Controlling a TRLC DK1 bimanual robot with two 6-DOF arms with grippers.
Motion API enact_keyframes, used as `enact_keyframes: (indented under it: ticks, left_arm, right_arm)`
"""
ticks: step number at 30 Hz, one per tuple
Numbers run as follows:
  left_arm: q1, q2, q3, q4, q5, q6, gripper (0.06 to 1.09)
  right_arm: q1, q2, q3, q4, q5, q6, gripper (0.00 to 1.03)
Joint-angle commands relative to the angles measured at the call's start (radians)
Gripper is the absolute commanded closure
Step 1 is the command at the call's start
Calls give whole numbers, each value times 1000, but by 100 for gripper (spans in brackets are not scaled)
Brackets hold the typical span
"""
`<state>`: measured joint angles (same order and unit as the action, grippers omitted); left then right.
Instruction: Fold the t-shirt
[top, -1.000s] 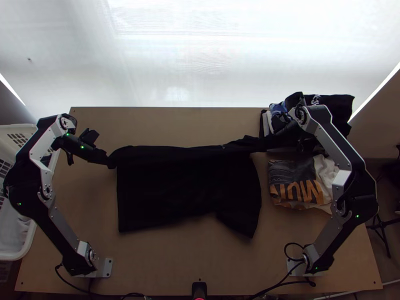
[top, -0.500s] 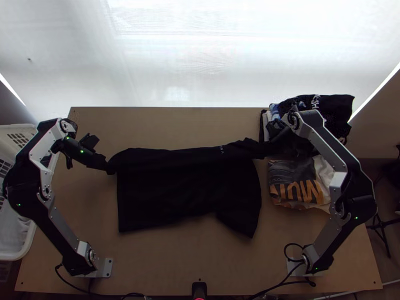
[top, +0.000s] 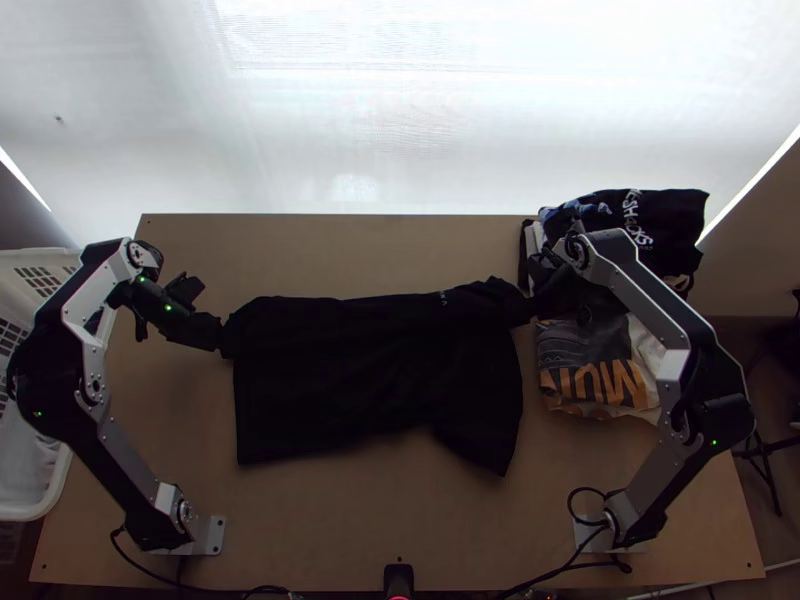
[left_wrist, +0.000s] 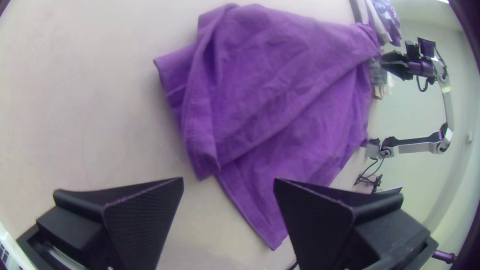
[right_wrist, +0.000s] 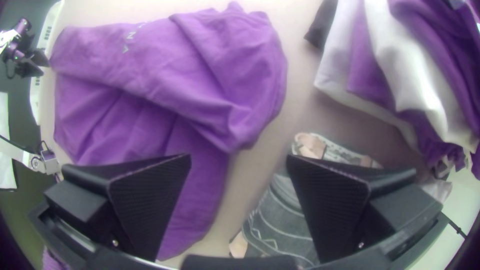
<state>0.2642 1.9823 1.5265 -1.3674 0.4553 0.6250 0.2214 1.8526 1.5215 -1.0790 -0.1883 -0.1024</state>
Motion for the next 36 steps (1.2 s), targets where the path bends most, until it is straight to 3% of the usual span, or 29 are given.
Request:
enact_keyframes:
  ticks: [1,6,12,14,17,28,32,36]
  left_arm:
    - [0,-65,11,-35,-35,21,10]
    - [-2,-238,-86,-50,-55,87,10]
    - [-94,-445,-384,-47,-69,147,10]
    - [-145,-470,-468,-45,-67,133,10]
    - [-224,-516,-582,-18,-61,130,10]
    - [-306,-537,-700,88,-61,47,10]
    - [-307,-537,-684,93,-58,25,10]
    - [-310,-524,-690,91,-66,2,10]
  right_arm:
    - [21,-116,12,-114,30,10,4]
    - [78,-319,-92,-199,24,32,4]
    - [213,-448,-359,-274,-63,53,4]
    - [234,-440,-423,-272,-169,79,4]
    - [248,-412,-494,-231,-218,96,4]
    - [272,-383,-589,-105,-212,95,10]
    - [243,-385,-584,-45,-125,86,10]
    - [200,-360,-577,-25,-108,58,10]
